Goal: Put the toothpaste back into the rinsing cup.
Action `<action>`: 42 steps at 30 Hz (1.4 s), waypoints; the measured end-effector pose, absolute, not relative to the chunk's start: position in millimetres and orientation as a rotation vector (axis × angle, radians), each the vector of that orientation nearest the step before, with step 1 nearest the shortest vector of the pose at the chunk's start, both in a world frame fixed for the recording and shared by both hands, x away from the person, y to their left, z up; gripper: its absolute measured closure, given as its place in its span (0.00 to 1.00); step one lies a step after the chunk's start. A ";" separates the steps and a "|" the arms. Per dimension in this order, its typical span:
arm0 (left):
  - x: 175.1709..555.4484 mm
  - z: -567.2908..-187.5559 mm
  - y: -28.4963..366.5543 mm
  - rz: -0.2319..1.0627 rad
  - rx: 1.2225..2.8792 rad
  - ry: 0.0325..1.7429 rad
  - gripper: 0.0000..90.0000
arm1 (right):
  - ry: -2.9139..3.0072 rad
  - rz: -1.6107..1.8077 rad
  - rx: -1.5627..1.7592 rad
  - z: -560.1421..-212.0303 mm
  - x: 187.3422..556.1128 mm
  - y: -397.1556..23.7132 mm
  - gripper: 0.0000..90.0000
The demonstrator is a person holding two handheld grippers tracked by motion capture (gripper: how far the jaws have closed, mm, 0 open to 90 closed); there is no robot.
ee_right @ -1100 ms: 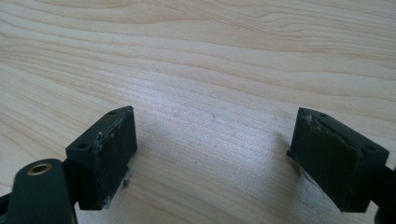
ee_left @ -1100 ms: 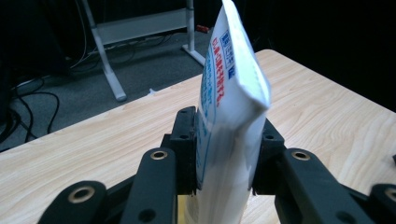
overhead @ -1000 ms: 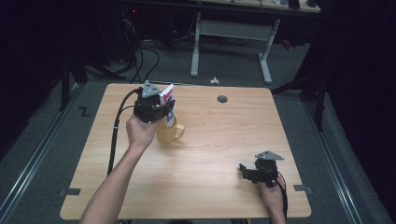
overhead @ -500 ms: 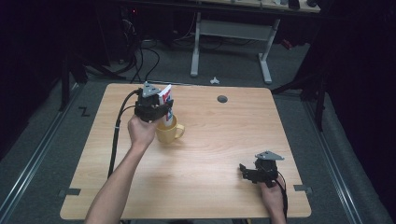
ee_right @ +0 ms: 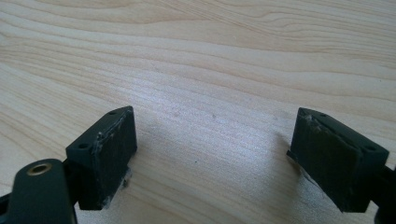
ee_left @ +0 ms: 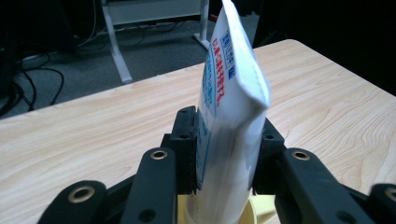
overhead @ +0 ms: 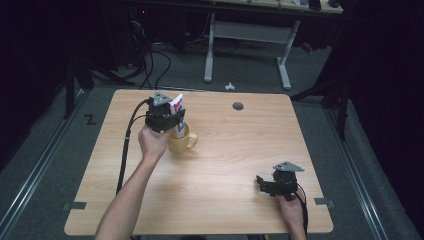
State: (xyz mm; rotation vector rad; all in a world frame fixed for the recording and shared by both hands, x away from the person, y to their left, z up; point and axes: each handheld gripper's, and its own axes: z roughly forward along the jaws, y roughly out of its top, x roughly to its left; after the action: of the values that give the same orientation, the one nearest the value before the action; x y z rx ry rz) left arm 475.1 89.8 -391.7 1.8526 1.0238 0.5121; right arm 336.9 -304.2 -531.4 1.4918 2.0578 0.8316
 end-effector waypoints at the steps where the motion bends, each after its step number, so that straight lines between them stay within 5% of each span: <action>1: 475.3 -393.4 89.5 0.515 1.853 1.027 0.76 | 2.058 0.832 1.490 -531.5 336.9 -304.2 0.16; 42: 483.8 -429.3 83.4 0.522 1.946 1.084 0.75 | 2.058 0.832 1.490 -531.5 336.9 -304.2 0.16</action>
State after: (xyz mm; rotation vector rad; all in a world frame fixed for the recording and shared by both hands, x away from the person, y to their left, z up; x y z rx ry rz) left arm 483.8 83.4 -429.3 1.9465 1.0838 0.5218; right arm 336.9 -304.2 -531.5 1.4903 2.0584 0.8315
